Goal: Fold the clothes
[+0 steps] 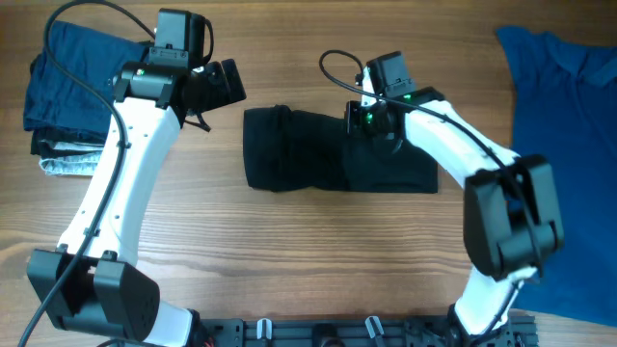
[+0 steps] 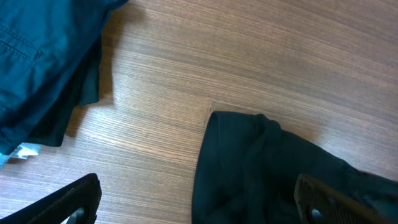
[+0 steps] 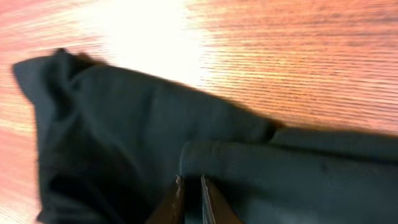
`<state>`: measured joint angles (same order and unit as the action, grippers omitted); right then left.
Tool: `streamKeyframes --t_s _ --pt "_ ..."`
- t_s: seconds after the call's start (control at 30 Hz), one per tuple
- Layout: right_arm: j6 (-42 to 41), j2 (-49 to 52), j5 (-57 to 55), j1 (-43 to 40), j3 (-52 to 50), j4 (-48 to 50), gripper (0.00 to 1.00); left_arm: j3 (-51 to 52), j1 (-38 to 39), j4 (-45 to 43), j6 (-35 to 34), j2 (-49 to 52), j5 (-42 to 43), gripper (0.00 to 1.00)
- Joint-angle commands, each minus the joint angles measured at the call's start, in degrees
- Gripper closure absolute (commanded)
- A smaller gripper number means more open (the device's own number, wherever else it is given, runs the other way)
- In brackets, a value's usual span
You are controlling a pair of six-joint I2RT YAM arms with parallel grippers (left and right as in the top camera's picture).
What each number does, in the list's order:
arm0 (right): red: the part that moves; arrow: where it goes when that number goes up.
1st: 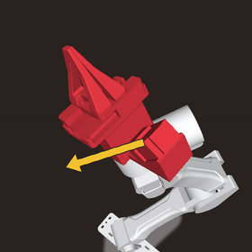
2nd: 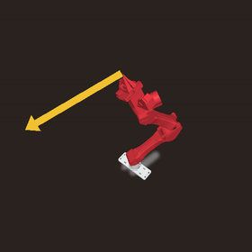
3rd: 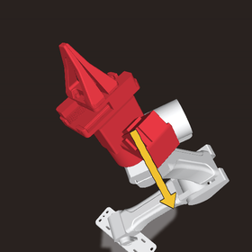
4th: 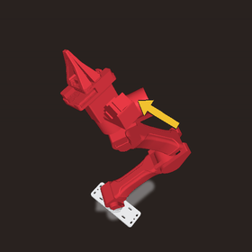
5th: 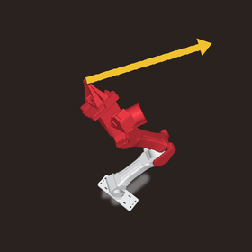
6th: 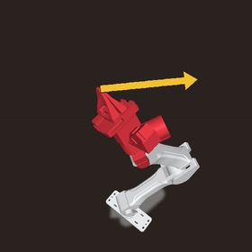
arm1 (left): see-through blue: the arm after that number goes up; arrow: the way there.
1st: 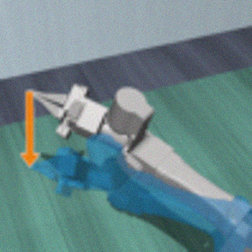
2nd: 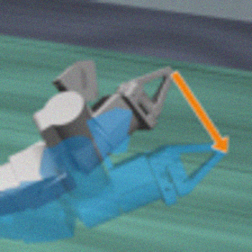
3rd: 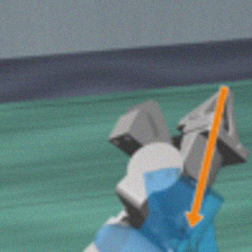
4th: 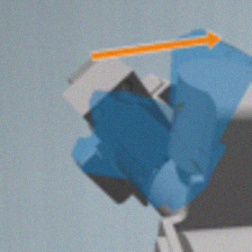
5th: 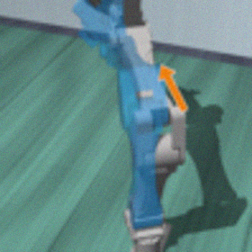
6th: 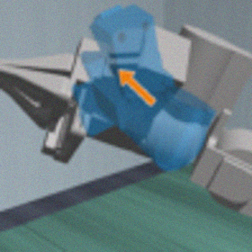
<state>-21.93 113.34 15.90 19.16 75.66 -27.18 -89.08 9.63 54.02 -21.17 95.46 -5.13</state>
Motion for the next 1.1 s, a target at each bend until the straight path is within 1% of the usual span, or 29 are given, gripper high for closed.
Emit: streamKeyframes --t_s 0.0,0.03,0.1,0.13,0.2,0.3,0.37,0.4,0.47,0.53,0.6,0.67,0.7,0.73,0.87,0.97,1.0,1.07 --pt "-0.1 5.7 -1.0 1.0 0.6 4.6 0.85 0.1 -0.2 0.1 -0.3 0.3 -0.8 0.00" --pt "1.0 5.4 -0.9 0.8 0.6 6.0 0.83 0.1 -0.2 0.1 -0.3 0.3 -0.8 0.00" --pt "1.2 1.5 -0.9 -0.4 1.1 6.7 0.73 0.1 -0.2 0.1 -0.3 0.3 -0.8 0.00" --pt "2.2 -1.4 -0.9 -1.1 1.1 5.9 0.68 0.1 -0.2 0.1 -0.3 0.3 -0.8 0.00" --pt "5.0 -8.1 -2.1 -3.2 1.1 1.4 0.64 0.1 -0.2 0.1 -0.3 0.3 -0.8 0.00" --pt "6.0 -19.1 -11.0 -9.6 1.1 -13.2 0.62 0.2 -0.2 0.1 -0.3 0.3 -0.8 0.00" --pt "9.6 -21.4 -12.9 -12.9 1.1 -19.5 0.64 0.1 -0.2 0.1 -0.3 0.3 -0.8 0.00" --pt "12.7 -21.7 -13.0 -15.7 1.1 -24.0 0.64 0.1 -0.2 0.1 -0.3 0.3 -0.8 0.00" --pt "16.7 -21.1 -13.0 -19.5 -0.1 -27.6 0.63 0.1 -0.2 0.1 -0.3 0.3 -0.8 0.00" --pt "17.6 -19.6 -12.7 -21.9 -1.6 -27.5 0.63 0.1 -0.2 0.1 -0.3 0.3 -0.8 0.00" --pt "17.6 -17.7 -12.5 -22.9 -4.2 -24.4 0.60 0.2 -0.2 0.1 -0.3 0.3 -0.8 0.00" --pt "17.5 -13.8 -9.7 -23.4 -5.8 -21.0 0.60 0.2 -0.2 0.1 -0.3 0.3 -0.8 0.00" --pt "20.0 -11.0 -5.4 -23.3 -5.9 -19.9 0.60 0.1 -0.2 0.1 -0.3 0.3 -0.8 0.00" --pt "21.0 -9.2 -3.6 -23.3 -5.9 -19.5 0.59 0.1 -0.2 0.1 -0.3 0.3 -0.8 0.00" --pt "20.9 0.1 -3.4 -23.4 -5.9 -15.6 0.51 0.1 -0.2 0.1 -0.3 0.3 -0.8 0.00" --pt "22.1 4.3 0.1 -23.3 -5.9 -14.6 0.49 0.1 -0.2 0.1 -0.3 0.3 -0.8 0.00" --pt "22.0 4.6 1.1 -23.3 -5.9 -14.6 0.53 0.1 -0.2 0.1 -0.3 0.3 -0.8 0.00" --pt "21.9 4.6 3.9 -23.4 -5.9 -14.6 0.70 0.1 -0.2 0.1 -0.3 0.3 -0.8 0.00"
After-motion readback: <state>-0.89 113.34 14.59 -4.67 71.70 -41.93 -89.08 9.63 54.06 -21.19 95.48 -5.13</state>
